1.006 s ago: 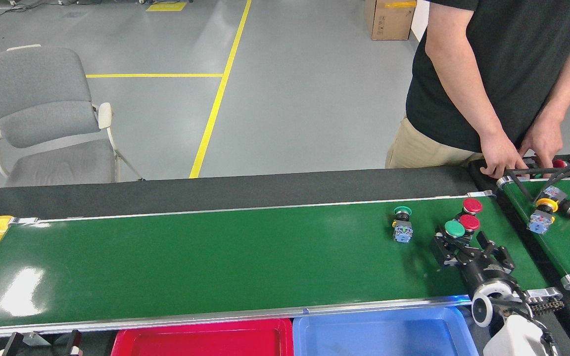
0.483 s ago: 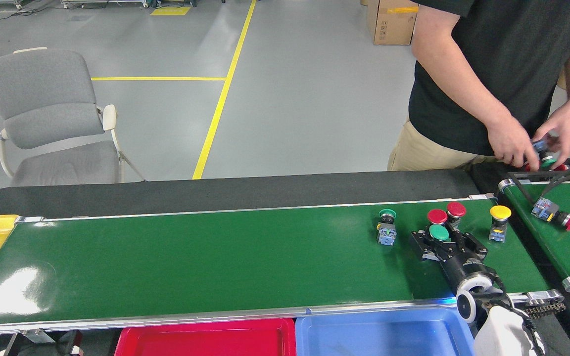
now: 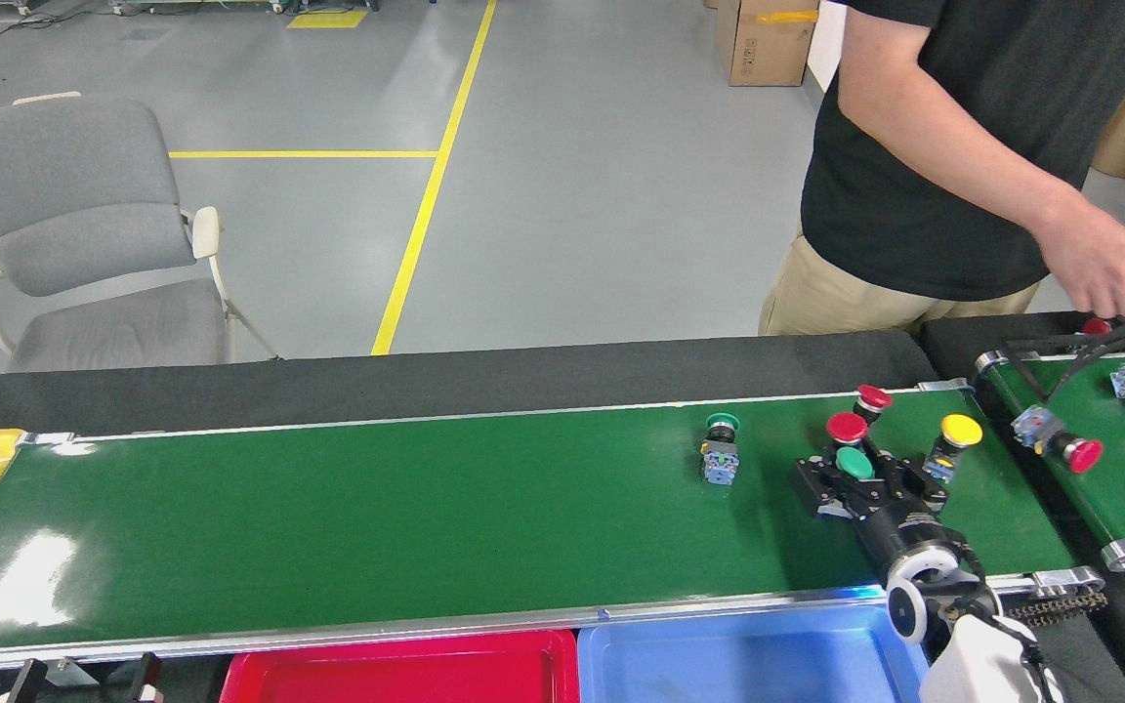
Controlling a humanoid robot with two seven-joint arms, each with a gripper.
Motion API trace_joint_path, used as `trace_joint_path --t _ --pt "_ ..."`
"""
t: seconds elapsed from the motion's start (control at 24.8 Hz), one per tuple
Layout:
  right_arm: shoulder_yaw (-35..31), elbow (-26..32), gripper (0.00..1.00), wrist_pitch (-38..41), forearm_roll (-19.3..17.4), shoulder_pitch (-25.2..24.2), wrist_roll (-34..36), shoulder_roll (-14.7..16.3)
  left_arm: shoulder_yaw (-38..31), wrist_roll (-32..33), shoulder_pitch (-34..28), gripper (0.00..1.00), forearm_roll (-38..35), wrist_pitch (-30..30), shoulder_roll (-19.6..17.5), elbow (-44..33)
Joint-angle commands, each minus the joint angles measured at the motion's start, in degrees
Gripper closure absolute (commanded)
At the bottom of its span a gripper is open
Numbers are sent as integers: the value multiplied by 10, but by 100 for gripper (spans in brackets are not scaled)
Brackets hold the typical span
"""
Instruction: Pick switch part from conveyor to tray
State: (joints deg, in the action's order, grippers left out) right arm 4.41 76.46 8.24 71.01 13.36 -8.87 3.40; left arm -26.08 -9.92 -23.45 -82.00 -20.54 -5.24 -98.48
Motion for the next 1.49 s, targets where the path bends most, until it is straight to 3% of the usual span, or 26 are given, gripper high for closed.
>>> trace_joint_path --t 0.0,0.08,0.16,0.32,0.48,0.52,0.56,0.6,0.76,0.89,1.05,1.13,1.25,1.37,1.45 --pt "37 56 99 -1 0 -11 -18 -9 -5 -2 0 0 0 2 -2 -6" --pt "92 95 99 -5 2 -26 -33 -16 -5 -2 1 0 0 3 -2 -6" --pt "146 94 98 -7 6 -26 -33 -30 -5 -2 1 0 0 2 -2 -6" --pt "216 91 99 -4 11 -11 -47 -86 -4 -2 1 0 0 2 -4 -7" --pt "369 93 98 -8 18 -14 -43 -105 -6 -2 1 0 1 4 -3 -6" --pt "399 93 91 -7 18 -17 -40 -107 -5 -2 1 0 0 3 -3 -6" --pt "423 93 55 -7 18 -17 -35 -108 -5 -2 1 0 1 4 -3 -6" --pt "436 93 2 -7 18 -17 -34 -111 -5 -2 1 0 1 4 -3 -6" --pt "436 97 0 -1 14 -13 -33 -113 -5 -2 0 0 0 3 -2 -6" --pt "396 115 0 -1 11 -18 -33 -106 -4 -1 -4 0 0 2 -3 -6" --pt "240 153 0 -6 11 -68 20 -97 6 3 -32 0 3 -5 -9 -17" --pt "156 157 0 -7 11 -98 57 -98 23 3 -38 0 3 -41 -9 -32" --pt "11 157 0 -7 11 -153 81 -96 49 4 -10 0 3 -140 1 -33" --pt "-36 157 1 -24 25 -182 81 -89 117 41 37 0 0 -154 1 -33" --pt "-36 154 1 -82 59 -178 80 -77 169 68 66 0 -7 -148 -1 -33"
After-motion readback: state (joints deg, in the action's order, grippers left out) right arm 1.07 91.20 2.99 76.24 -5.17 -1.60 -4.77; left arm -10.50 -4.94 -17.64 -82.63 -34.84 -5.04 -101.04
